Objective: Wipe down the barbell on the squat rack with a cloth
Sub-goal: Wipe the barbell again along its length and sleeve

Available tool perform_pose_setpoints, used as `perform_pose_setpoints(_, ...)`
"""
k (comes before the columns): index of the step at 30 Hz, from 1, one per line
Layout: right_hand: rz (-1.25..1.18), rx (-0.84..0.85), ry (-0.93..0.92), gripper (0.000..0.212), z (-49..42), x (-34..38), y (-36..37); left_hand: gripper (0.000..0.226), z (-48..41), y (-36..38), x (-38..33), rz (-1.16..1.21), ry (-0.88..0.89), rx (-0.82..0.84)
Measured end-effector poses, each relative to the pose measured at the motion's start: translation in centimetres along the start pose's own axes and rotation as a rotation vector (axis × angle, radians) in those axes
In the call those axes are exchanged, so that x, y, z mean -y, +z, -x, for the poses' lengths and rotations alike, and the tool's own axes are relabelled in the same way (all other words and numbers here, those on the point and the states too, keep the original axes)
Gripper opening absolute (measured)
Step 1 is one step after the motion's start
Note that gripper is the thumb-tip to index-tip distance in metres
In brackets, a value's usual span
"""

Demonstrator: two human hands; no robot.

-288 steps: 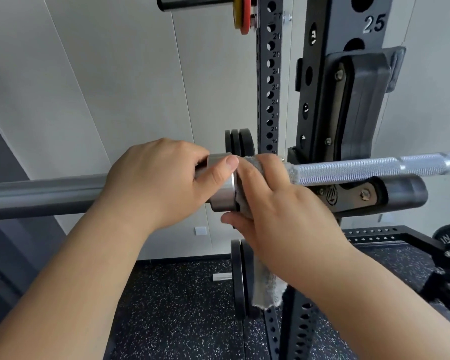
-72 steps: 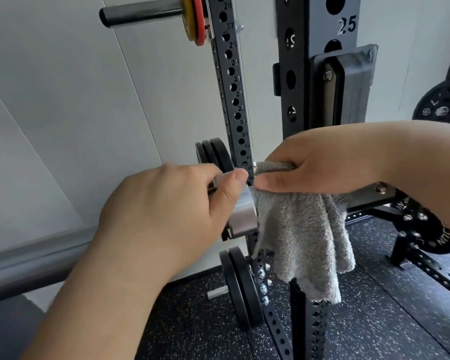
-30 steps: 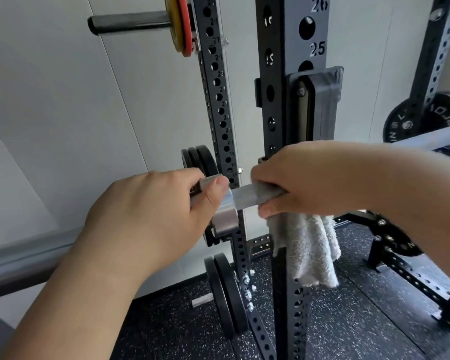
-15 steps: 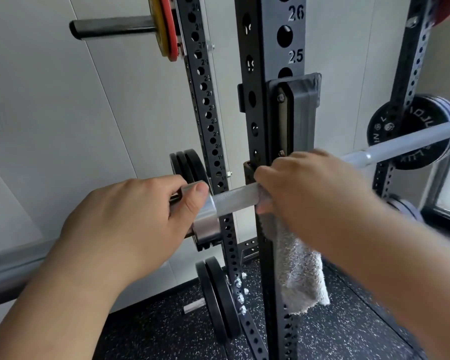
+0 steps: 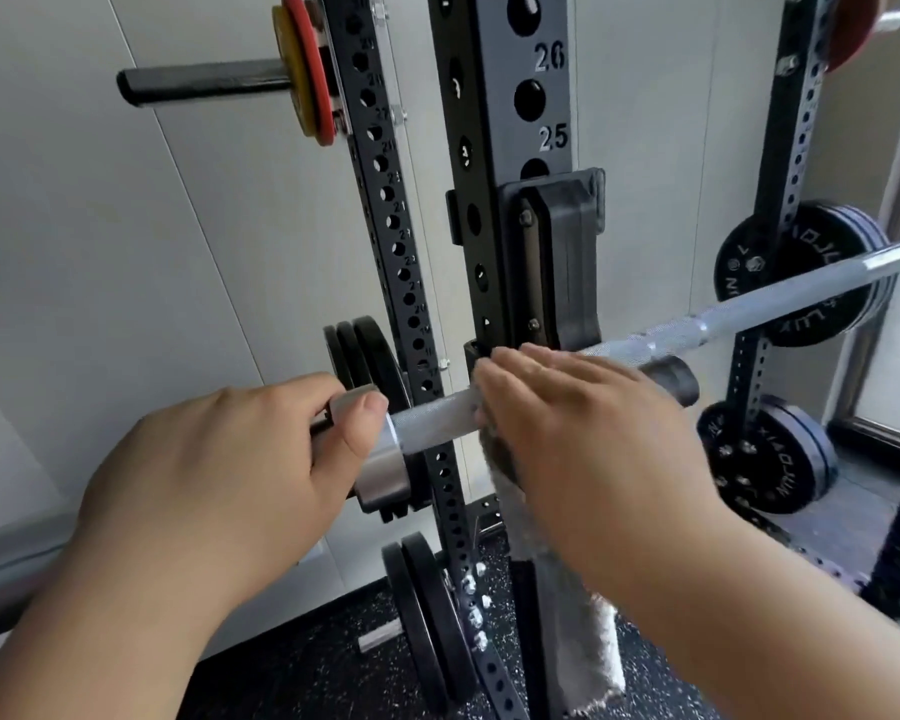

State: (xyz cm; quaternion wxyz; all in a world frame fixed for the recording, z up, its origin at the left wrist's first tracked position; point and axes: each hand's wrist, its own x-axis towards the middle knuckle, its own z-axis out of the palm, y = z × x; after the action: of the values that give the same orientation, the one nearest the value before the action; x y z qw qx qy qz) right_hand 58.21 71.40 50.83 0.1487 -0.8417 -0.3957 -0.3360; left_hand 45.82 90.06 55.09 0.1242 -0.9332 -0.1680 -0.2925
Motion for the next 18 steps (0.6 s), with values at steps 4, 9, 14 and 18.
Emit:
perform_pose_setpoints(4,-0.065,-0.135,-0.157,0.051,1.7,2.8,2.4,0.074,0.0,0.8,0.3,0.013,0.013,-0.034)
perform_pose_setpoints(9,0.054,-0.126,-0.065,0.059,1.8,-2.2,0.0,0.068,0.0,1.1,0.2,0.055,-0.024,-0.045)
perform_pose_setpoints(14,0.062,-0.172,-0.161,0.052,2.6,-1.3,1.9,0.067,-0.8,0.8,0.1,0.128,-0.039,-0.01)
perform_pose_setpoints(18,-0.021,-0.172,-0.257,0.048,2.4,-1.9,2.0,0.068,-0.4,0.2,-0.3,0.122,-0.064,0.039)
